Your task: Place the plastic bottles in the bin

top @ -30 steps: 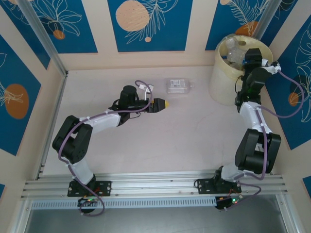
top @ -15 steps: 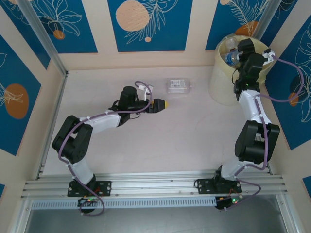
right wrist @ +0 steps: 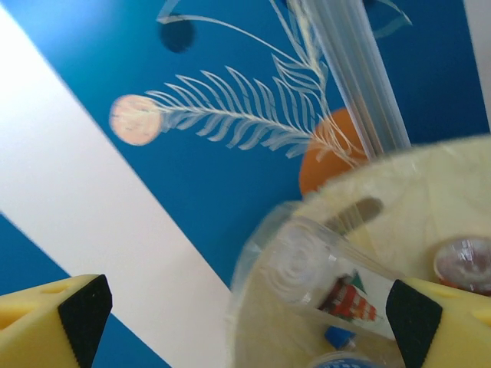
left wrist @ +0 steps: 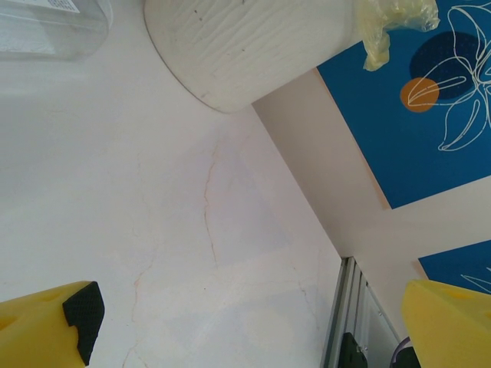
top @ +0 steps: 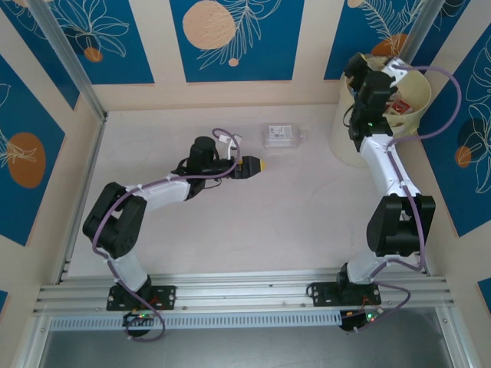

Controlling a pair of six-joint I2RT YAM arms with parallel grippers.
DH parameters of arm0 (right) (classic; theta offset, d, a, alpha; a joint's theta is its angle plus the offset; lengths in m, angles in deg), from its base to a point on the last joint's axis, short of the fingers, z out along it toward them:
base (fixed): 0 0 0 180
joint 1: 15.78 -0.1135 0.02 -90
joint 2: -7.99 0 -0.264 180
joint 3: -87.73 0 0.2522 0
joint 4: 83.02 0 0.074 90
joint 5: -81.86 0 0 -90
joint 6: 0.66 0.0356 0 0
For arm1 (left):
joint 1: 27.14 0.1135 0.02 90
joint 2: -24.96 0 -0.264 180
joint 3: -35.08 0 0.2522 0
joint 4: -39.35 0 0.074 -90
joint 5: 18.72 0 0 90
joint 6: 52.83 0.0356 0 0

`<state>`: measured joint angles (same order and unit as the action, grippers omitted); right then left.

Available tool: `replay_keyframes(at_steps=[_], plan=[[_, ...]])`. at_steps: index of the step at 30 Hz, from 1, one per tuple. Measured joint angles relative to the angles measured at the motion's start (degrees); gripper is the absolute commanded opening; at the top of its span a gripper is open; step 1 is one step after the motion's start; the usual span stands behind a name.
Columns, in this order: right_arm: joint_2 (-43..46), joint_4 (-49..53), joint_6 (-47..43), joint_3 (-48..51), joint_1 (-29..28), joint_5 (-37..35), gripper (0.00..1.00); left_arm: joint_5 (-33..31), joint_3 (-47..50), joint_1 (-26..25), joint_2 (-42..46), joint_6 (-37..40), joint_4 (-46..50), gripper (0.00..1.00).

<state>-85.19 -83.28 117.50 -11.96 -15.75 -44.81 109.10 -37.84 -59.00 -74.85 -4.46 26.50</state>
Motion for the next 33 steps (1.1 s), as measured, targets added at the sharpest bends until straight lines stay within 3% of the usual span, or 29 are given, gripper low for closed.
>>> replay_keyframes(at_steps=[4,10,17,22,26,33], plan=[[1.62,3.89,-5.77,-4.02,-1.49,-3.41,0.95,0.00,0.02,0.15,-0.02,-0.02,-0.39,1.00],[4.66,16.44,-7.50,-9.16,-0.24,-1.70,0.94,0.00,0.76,0.39,-0.02,-0.02,-0.79,1.00],[4.17,26.99,-2.10,-16.68,5.68,22.60,0.93,0.02,1.22,0.57,-1.22,-1.29,-2.45,1.00],[-0.90,33.77,0.37,-21.88,6.47,30.80,0.93,0.02,1.86,0.61,-1.95,-1.79,-2.95,1.00],[-3.61,39.39,2.62,-21.33,6.84,30.38,0.94,0.02,1.92,0.72,-1.95,-1.97,-3.17,1.00],[-4.50,41.81,3.78,-19.67,10.05,23.04,0.94,0.02,2.54,1.09,-1.95,-2.01,-3.85,1.00]])
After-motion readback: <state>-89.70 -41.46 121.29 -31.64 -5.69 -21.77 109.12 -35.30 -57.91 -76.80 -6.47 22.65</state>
